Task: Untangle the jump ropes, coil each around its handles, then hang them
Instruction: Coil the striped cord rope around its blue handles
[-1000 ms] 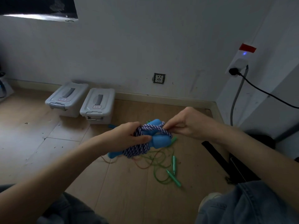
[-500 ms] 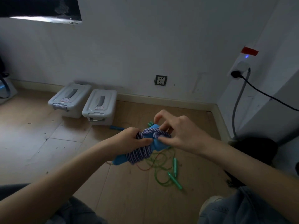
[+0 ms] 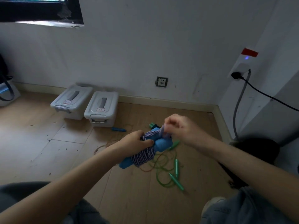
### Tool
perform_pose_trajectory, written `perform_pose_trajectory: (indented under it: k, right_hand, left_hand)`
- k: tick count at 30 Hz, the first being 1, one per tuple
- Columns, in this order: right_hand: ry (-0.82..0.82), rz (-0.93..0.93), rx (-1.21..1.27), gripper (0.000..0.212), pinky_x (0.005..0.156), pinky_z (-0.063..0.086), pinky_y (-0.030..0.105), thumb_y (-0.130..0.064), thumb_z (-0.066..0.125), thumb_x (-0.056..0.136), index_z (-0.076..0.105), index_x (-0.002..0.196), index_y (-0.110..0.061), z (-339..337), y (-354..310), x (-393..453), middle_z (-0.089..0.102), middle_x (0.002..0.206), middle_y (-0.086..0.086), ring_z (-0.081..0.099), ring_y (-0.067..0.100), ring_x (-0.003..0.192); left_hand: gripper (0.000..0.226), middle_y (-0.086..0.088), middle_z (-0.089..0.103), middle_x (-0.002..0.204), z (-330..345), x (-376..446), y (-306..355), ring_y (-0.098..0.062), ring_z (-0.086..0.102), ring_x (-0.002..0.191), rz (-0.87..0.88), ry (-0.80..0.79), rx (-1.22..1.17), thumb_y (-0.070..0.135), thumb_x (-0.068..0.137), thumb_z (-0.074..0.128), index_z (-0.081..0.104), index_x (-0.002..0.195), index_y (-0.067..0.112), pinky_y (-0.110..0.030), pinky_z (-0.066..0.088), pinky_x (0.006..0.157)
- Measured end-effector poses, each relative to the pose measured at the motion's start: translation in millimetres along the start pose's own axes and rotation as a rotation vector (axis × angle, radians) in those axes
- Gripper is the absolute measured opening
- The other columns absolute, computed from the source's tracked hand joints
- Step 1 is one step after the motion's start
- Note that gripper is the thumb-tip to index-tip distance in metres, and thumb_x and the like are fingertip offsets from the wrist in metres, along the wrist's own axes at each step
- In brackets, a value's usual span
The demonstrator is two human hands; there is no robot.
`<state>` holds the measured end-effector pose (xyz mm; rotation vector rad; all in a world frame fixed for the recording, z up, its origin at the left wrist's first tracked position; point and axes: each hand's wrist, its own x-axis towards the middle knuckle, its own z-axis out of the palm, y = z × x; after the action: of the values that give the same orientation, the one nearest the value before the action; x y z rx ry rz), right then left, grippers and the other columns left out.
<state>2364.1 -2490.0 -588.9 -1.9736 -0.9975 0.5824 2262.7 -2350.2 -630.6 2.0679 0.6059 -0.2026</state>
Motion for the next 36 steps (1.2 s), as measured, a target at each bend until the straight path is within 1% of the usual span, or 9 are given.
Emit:
perform_pose_trajectory:
  k: [3,5,10,15,22,27,30,33,36]
  right_hand:
    - [0.099,0.281,0.598,0.021,0.058,0.052,0.026,-0.008,0.045,0.093,0.052,0.074,-0.01,-19.1,2.9,12.2,0.05,0.069,0.008,0.055,0.014,0.055]
    - [0.056,0.374,0.711,0.018,0.052,0.053,0.023,-0.011,0.047,0.094,0.054,0.079,-0.007,-29.4,4.5,12.6,0.052,0.067,0.008,0.055,0.014,0.052]
    - [-0.024,0.289,0.542,0.019,0.056,0.055,0.022,-0.015,0.049,0.095,0.058,0.08,-0.008,-26.9,4.2,11.3,0.067,0.064,0.002,0.064,0.011,0.056]
    - [0.243,0.189,0.233,0.025,0.041,0.035,0.017,-0.017,0.048,0.096,0.051,0.071,-0.015,-20.3,8.7,24.8,0.047,0.052,-0.005,0.043,0.006,0.044]
    - [0.356,0.435,0.441,0.035,0.049,0.041,0.023,-0.005,0.058,0.089,0.049,0.055,-0.008,-50.5,19.6,32.3,0.052,0.044,0.004,0.049,0.013,0.041]
    - [0.443,0.4,0.528,0.032,0.027,0.031,0.012,0.002,0.057,0.085,0.046,0.056,-0.004,-55.1,-5.3,40.9,0.048,0.028,-0.003,0.045,0.005,0.023]
    - [0.386,0.472,0.635,0.025,0.034,0.041,0.018,-0.004,0.057,0.088,0.049,0.065,-0.004,-29.2,10.5,36.5,0.054,0.045,0.008,0.052,0.011,0.032]
    - [0.258,0.415,0.915,0.017,0.039,0.044,0.019,-0.006,0.054,0.09,0.054,0.074,-0.003,-9.2,43.0,28.6,0.054,0.047,0.002,0.052,0.007,0.038]
    - [0.037,0.349,0.581,0.006,0.049,0.048,0.014,-0.003,0.064,0.083,0.06,0.079,-0.007,0.3,58.7,34.9,0.06,0.067,0.003,0.057,0.004,0.052]
  left_hand:
    - [0.027,0.002,0.059,0.092,-1.3,1.1,2.7,-0.016,0.061,0.088,0.09,0.055,-0.014,0.035,0.083,0.057,0.047,0.105,0.025,-0.031,0.053,0.073]
    - [0.023,0.005,0.061,0.088,-0.1,0.8,4.2,-0.011,0.06,0.083,0.143,0.093,0.022,0.035,0.081,0.056,0.054,0.102,0.025,-0.026,0.05,0.068]
    - [0.014,0.007,0.064,0.079,-4.6,4.3,0.7,-0.006,0.061,0.075,0.099,0.085,0.034,0.036,0.079,0.056,0.061,0.087,0.027,-0.025,0.049,0.065]
    - [0.027,-0.005,0.066,0.093,9.0,7.8,25.4,-0.021,0.062,0.088,0.127,0.115,0.041,0.034,0.081,0.055,0.064,0.1,0.017,-0.034,0.05,0.077]
    - [0.037,-0.004,0.069,0.08,14.4,-9.9,66.4,-0.02,0.064,0.077,0.355,0.293,0.054,0.043,0.069,0.055,0.068,0.089,0.014,-0.033,0.05,0.065]
    - [0.022,0.001,0.07,0.068,-7.2,-11.8,78.2,-0.015,0.066,0.07,0.392,0.324,-0.232,0.038,0.058,0.057,0.07,0.069,0.026,-0.041,0.056,0.069]
    - [0.005,0.013,0.06,0.057,-22.7,-2.8,63.0,-0.011,0.06,0.062,0.385,0.308,0.019,0.039,0.061,0.063,0.062,0.062,0.035,-0.03,0.048,0.055]
    - [0.012,0.011,0.054,0.062,-40.0,19.7,30.7,-0.014,0.055,0.063,0.305,0.276,0.357,0.038,0.074,0.065,0.063,0.078,0.027,-0.025,0.037,0.052]
    - [0.03,0.002,0.057,0.082,-45.5,39.2,-2.9,-0.019,0.056,0.08,0.178,0.19,0.448,0.036,0.079,0.064,0.063,0.101,0.016,-0.026,0.04,0.065]
